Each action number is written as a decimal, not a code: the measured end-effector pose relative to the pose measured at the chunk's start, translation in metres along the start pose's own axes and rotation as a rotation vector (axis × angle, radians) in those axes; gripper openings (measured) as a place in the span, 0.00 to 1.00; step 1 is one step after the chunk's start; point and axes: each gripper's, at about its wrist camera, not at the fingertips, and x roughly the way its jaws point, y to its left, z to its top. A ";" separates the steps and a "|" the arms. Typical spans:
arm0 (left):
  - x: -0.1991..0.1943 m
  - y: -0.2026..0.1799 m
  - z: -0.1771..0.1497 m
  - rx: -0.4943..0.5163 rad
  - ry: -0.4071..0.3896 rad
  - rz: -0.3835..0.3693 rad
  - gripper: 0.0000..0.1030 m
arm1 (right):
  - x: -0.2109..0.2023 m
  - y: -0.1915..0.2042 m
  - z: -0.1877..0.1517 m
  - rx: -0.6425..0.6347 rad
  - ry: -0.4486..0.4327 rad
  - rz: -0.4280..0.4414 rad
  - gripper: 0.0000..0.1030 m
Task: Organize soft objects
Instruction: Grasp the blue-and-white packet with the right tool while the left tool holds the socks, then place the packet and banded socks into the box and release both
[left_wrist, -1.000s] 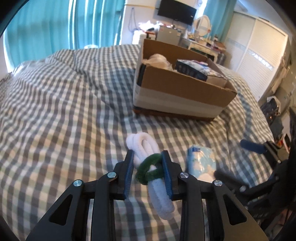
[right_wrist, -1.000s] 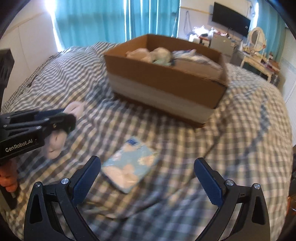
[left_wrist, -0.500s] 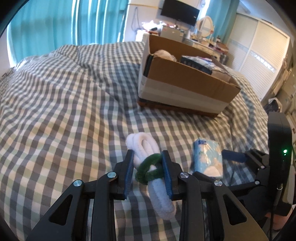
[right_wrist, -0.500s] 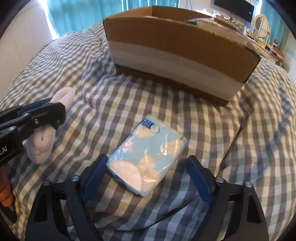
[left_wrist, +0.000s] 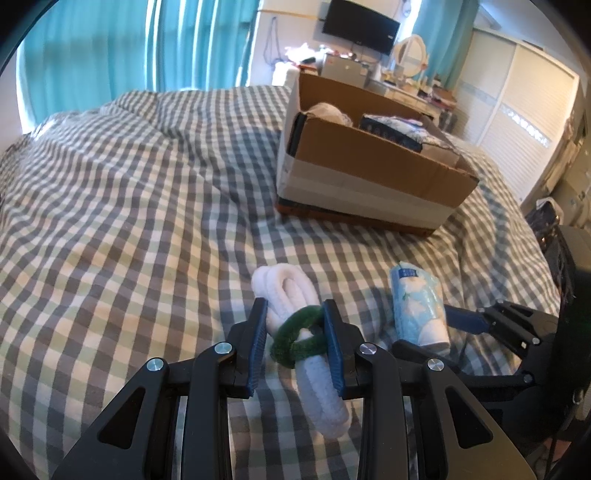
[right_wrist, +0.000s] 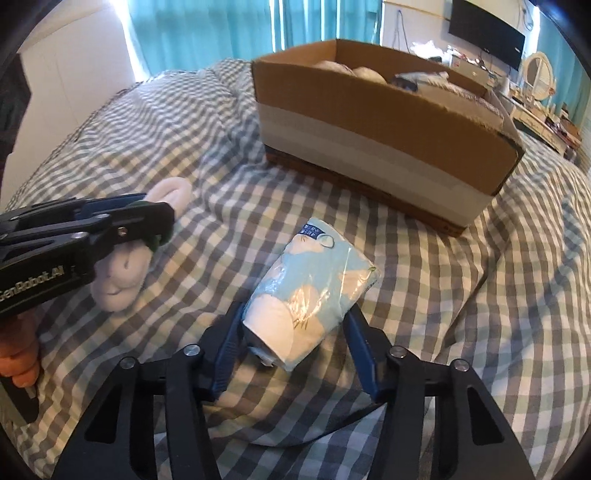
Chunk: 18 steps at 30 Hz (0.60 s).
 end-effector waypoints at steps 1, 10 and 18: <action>-0.001 -0.001 0.000 0.002 -0.003 -0.001 0.28 | -0.003 0.001 0.000 -0.007 -0.009 0.002 0.51; -0.019 -0.008 0.014 0.002 -0.030 -0.026 0.28 | -0.052 -0.016 0.017 -0.002 -0.118 -0.017 0.50; -0.039 -0.028 0.064 0.020 -0.088 -0.051 0.28 | -0.105 -0.044 0.069 -0.025 -0.262 -0.032 0.50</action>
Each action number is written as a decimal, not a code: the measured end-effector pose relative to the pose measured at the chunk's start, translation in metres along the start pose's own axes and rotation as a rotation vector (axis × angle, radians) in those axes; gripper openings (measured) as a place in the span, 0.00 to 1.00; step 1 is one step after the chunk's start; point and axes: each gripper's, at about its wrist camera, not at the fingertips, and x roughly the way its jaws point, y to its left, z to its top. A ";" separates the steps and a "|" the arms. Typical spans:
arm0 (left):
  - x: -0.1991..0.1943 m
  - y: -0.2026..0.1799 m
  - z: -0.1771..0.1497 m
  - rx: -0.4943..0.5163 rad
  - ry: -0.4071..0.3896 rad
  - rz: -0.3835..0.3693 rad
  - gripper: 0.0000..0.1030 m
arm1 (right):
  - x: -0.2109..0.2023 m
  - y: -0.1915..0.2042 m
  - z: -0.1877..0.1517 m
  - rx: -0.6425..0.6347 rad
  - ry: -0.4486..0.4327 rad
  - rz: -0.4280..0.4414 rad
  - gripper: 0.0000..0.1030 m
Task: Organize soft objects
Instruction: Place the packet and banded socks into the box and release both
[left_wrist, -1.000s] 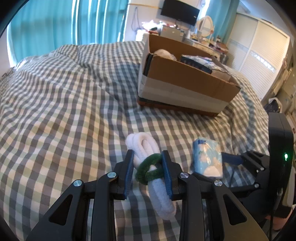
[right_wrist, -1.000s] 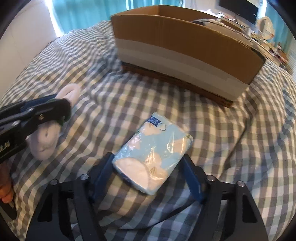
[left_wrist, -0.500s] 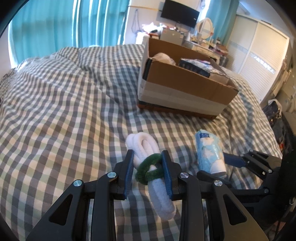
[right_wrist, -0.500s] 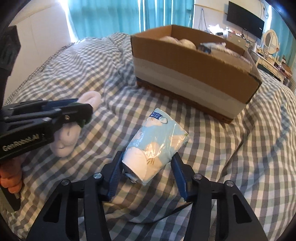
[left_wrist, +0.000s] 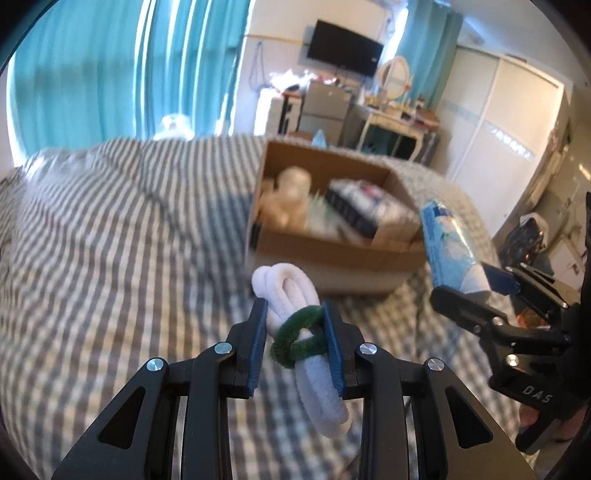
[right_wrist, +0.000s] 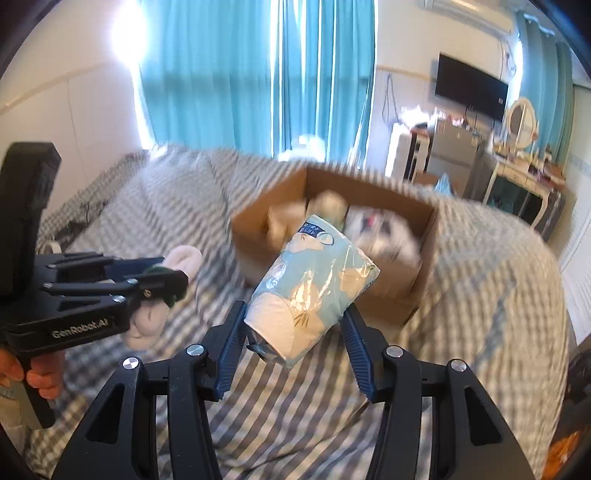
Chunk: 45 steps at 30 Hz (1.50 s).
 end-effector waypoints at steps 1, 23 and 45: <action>0.001 -0.003 0.009 0.004 -0.010 -0.003 0.28 | -0.003 -0.004 0.008 -0.004 -0.010 0.001 0.50; 0.102 -0.014 0.109 0.083 -0.061 0.018 0.62 | 0.061 -0.066 0.084 -0.041 -0.057 -0.012 0.51; 0.060 0.041 0.119 0.029 -0.132 0.141 0.62 | 0.127 -0.056 0.109 0.007 -0.028 -0.090 0.83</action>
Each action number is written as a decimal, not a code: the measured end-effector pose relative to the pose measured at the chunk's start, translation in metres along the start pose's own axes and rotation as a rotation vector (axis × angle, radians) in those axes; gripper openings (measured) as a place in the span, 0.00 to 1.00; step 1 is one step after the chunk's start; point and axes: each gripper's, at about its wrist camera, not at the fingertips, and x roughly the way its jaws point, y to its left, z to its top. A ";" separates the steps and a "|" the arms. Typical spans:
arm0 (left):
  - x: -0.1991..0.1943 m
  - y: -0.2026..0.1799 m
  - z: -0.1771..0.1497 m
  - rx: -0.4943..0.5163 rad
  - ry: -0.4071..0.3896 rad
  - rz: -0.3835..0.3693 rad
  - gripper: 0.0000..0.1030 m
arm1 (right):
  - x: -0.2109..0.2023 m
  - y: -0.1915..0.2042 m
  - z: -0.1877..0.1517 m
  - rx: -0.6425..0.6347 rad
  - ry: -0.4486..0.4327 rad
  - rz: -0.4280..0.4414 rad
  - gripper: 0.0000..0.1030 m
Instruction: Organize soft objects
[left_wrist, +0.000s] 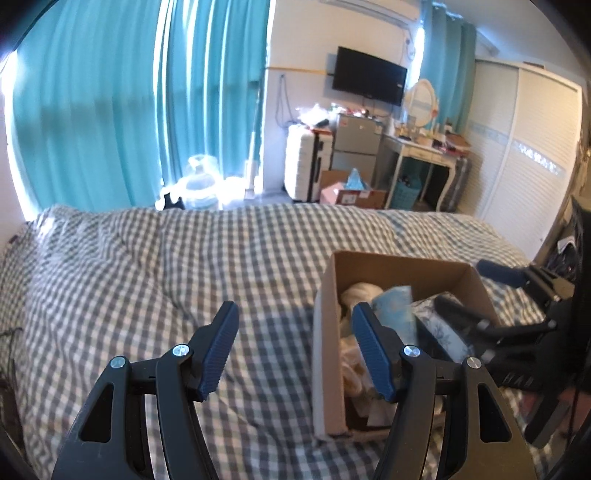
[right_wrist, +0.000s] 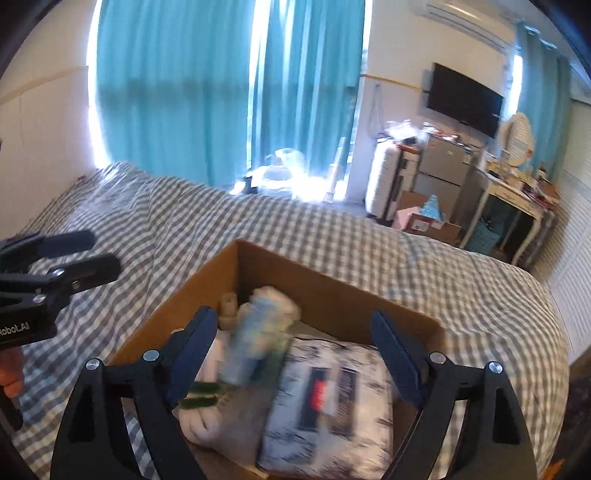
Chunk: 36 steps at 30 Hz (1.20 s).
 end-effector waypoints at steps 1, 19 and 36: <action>-0.004 0.000 -0.001 0.004 -0.003 0.002 0.62 | -0.009 -0.004 0.000 0.022 -0.010 0.002 0.83; -0.221 -0.064 -0.019 0.111 -0.345 -0.096 0.77 | -0.278 0.029 -0.015 0.110 -0.339 -0.232 1.00; -0.177 -0.063 -0.093 0.102 -0.345 0.049 0.78 | -0.215 0.015 -0.114 0.259 -0.262 -0.202 1.00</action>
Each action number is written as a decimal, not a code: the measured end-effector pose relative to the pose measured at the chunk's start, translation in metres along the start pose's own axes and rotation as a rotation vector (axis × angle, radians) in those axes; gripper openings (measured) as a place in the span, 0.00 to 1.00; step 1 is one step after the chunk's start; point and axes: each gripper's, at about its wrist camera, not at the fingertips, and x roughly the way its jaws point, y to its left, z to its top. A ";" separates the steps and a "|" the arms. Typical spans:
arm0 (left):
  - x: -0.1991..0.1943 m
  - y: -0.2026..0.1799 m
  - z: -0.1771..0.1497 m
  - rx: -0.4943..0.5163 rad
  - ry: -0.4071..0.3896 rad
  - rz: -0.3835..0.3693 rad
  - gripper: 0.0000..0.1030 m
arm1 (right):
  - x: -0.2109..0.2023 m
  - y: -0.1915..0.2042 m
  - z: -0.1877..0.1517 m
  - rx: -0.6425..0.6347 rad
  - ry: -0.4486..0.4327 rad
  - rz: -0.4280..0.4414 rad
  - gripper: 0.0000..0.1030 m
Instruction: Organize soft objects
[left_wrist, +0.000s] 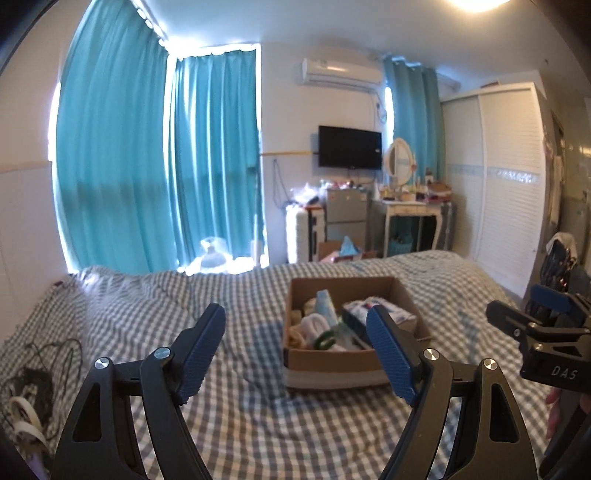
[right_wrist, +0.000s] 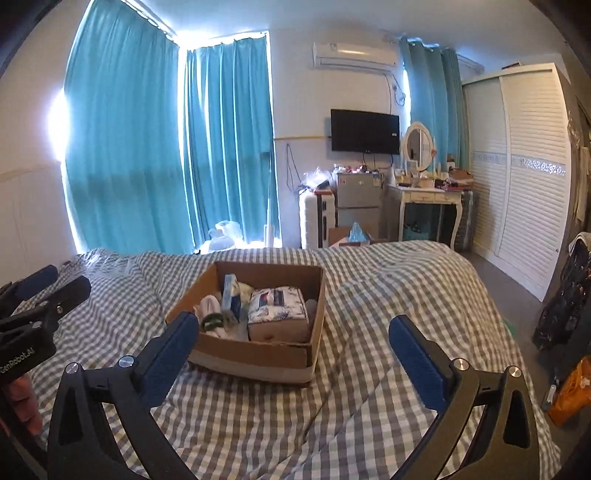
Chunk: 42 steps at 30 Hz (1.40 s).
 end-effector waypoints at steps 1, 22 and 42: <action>0.003 0.001 -0.002 0.003 0.007 0.006 0.78 | 0.003 0.000 -0.002 -0.001 0.007 -0.002 1.00; 0.006 -0.001 -0.016 -0.010 0.059 -0.024 0.78 | 0.011 0.009 -0.007 -0.009 0.034 0.006 1.00; 0.005 -0.004 -0.017 -0.016 0.062 -0.036 0.78 | 0.014 0.010 -0.009 -0.022 0.043 -0.005 1.00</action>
